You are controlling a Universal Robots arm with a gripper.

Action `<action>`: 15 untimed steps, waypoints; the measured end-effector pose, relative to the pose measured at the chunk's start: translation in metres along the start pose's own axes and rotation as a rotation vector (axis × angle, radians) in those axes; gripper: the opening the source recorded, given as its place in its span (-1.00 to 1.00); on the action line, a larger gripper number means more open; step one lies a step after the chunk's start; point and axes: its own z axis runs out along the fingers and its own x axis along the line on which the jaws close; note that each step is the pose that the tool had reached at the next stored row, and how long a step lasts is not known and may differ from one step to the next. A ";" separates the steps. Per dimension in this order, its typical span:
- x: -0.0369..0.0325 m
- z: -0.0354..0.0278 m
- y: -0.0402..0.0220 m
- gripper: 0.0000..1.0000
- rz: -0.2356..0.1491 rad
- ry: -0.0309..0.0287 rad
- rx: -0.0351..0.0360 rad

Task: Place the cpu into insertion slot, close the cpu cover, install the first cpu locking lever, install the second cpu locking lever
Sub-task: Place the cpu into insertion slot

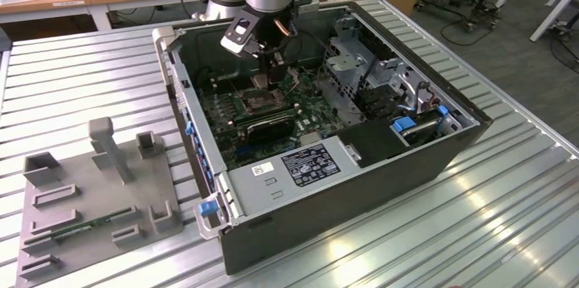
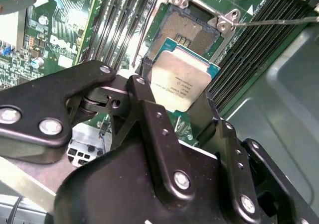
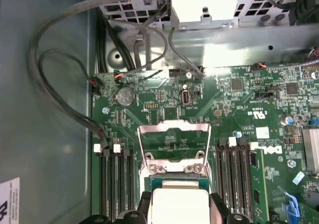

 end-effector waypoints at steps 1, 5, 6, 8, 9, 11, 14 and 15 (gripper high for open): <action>0.0000 0.0003 0.0000 0.08 0.000 -0.0008 -0.0001; 0.0000 0.0003 -0.0001 0.08 0.000 -0.0024 -0.0001; 0.0000 0.0004 -0.0002 0.08 0.000 -0.0025 -0.0001; 0.0006 0.0010 -0.0007 0.08 -0.003 -0.0021 -0.0002; 0.0008 0.0013 -0.0008 0.08 -0.007 -0.0018 -0.0001; 0.0008 0.0018 -0.0009 0.08 -0.020 -0.0010 0.0002; 0.0008 0.0027 -0.0012 0.08 -0.044 0.0013 0.0004; 0.0008 0.0034 -0.0017 0.08 -0.048 0.0017 0.0004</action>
